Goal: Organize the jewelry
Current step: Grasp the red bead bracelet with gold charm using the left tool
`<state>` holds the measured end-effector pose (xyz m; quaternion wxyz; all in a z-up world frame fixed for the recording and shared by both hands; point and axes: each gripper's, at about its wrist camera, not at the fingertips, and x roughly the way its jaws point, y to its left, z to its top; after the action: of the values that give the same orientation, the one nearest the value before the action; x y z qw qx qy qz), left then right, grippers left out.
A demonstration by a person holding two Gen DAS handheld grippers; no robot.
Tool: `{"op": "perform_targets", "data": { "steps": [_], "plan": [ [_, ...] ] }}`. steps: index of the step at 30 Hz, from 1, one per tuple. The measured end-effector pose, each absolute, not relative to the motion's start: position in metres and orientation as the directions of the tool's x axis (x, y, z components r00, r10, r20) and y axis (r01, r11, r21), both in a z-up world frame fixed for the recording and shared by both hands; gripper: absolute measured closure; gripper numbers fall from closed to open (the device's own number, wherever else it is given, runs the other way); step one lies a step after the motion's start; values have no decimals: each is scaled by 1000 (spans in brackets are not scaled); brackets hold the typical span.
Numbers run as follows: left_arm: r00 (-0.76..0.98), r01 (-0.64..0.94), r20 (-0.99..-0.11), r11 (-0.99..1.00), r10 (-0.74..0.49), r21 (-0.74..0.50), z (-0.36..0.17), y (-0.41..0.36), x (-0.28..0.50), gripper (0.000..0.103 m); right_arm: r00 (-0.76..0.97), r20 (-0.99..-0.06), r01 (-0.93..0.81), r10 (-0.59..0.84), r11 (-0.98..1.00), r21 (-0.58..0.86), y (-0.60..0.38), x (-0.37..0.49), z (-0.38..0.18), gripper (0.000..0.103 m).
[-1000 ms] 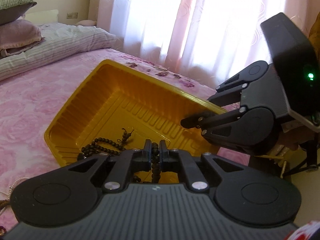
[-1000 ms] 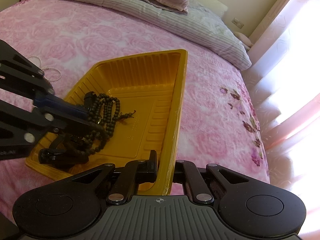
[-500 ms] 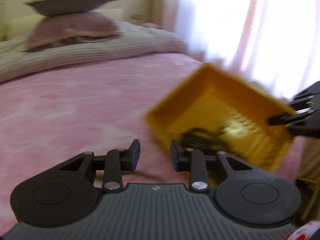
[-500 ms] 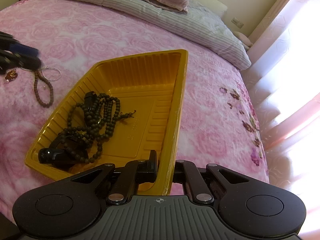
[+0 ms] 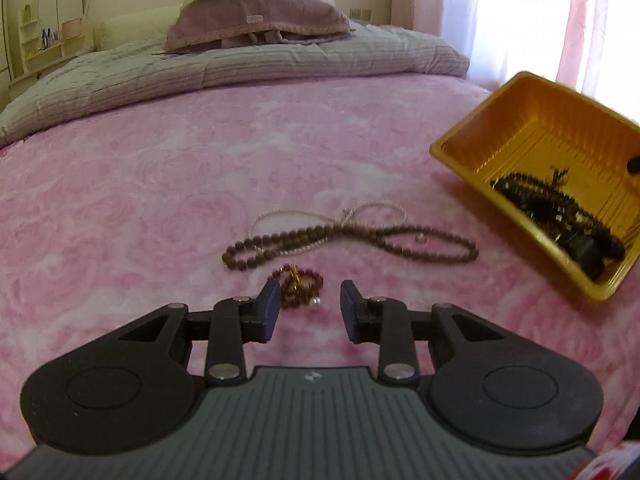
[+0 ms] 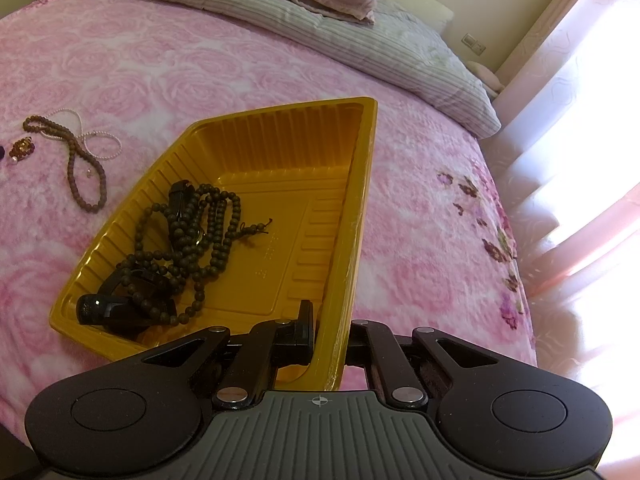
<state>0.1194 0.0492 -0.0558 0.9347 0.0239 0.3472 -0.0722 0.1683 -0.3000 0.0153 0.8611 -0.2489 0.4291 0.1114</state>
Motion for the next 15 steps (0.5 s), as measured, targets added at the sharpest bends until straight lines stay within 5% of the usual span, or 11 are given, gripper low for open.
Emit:
{"op": "perform_targets", "data": {
  "steps": [15],
  "plan": [
    [732, 136, -681, 984, -24, 112, -79, 37, 137, 79, 604, -797, -401, -29, 853, -335, -302, 167, 14, 96]
  ]
}}
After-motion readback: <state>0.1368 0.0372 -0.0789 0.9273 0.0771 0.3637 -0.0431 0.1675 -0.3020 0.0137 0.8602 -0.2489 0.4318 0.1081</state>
